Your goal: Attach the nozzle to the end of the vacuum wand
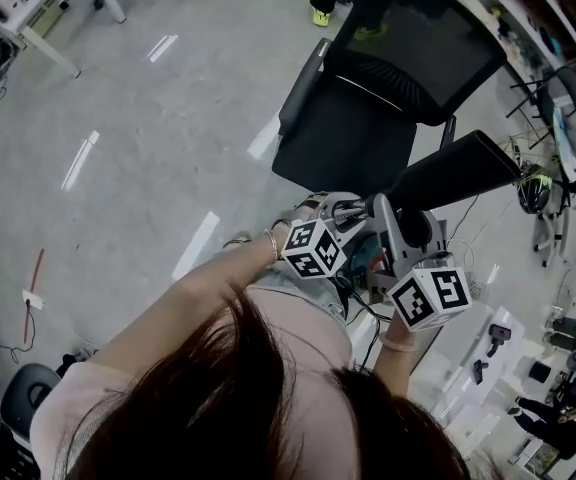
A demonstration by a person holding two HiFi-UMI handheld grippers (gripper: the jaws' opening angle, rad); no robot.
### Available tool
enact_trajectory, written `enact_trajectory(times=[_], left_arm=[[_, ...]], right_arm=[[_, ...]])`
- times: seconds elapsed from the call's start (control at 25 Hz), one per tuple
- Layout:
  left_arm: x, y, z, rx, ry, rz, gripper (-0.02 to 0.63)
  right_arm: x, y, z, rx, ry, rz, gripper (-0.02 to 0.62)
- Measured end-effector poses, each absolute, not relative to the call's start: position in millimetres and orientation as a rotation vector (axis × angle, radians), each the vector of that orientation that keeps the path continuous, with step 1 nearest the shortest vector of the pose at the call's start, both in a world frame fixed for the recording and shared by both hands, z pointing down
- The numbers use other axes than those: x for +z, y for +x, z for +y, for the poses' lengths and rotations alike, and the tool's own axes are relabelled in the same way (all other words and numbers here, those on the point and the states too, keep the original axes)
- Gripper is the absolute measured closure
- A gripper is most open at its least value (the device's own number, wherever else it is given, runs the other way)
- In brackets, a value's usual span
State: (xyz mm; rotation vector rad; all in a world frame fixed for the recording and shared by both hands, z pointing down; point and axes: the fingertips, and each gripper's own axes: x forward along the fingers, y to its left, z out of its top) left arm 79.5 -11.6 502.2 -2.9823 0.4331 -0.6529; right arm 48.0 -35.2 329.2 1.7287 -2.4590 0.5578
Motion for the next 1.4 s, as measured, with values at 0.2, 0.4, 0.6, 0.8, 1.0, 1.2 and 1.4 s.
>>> enact_trajectory(times=[0.2, 0.4, 0.6, 0.8, 1.0, 1.2, 1.4], left_arm=[[504, 83, -14, -0.672, -2.975, 0.469, 0.451], [504, 85, -11, -0.659, -2.989, 0.44, 0.451], [502, 89, -5, -0.643, -2.996, 0.415, 0.451], [503, 87, -6, -0.652, -2.992, 0.446, 0.451], [502, 86, -7, -0.661, -2.976, 0.483, 0.451], [503, 85, -8, -0.667, -2.966, 0.5, 0.451], [503, 85, -5, -0.67, -2.968, 0.482, 0.451]], right_arm=[[330, 54, -35, 0.524, 1.886, -2.367, 0.417], [333, 55, -31, 0.536, 1.762, -2.395, 0.419], [343, 52, -23, 0.659, 1.429, -2.537, 0.417], [343, 50, -25, 0.647, 1.373, -2.572, 0.416], [343, 51, -25, 0.634, 1.539, -2.478, 0.417], [344, 54, -24, 0.613, 1.743, -2.388, 0.417], [344, 55, -20, 0.624, 1.876, -2.328, 0.419]])
